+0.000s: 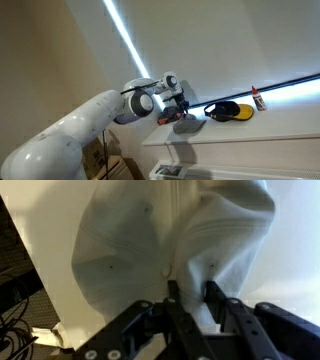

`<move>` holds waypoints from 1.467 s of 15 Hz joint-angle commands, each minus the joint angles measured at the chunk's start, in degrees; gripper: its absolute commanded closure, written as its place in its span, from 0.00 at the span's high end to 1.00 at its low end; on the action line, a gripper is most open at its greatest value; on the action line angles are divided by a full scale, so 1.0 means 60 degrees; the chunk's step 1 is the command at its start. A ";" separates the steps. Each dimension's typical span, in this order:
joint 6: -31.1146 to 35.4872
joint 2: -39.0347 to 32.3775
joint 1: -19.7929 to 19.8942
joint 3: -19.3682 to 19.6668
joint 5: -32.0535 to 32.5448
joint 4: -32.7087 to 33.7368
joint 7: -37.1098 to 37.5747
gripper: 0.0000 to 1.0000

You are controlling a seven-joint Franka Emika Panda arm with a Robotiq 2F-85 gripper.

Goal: Place the black cap on the blue can, move the gray cap to the right, and move the bottle to the left

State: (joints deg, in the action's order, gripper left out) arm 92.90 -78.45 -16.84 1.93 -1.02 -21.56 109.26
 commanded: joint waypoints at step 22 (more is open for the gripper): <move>0.6689 0.2667 0.3864 0.3535 0.3432 0.0289 0.1837 0.01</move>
State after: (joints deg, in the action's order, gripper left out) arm 129.34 -62.11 2.08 21.58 19.14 -19.84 115.56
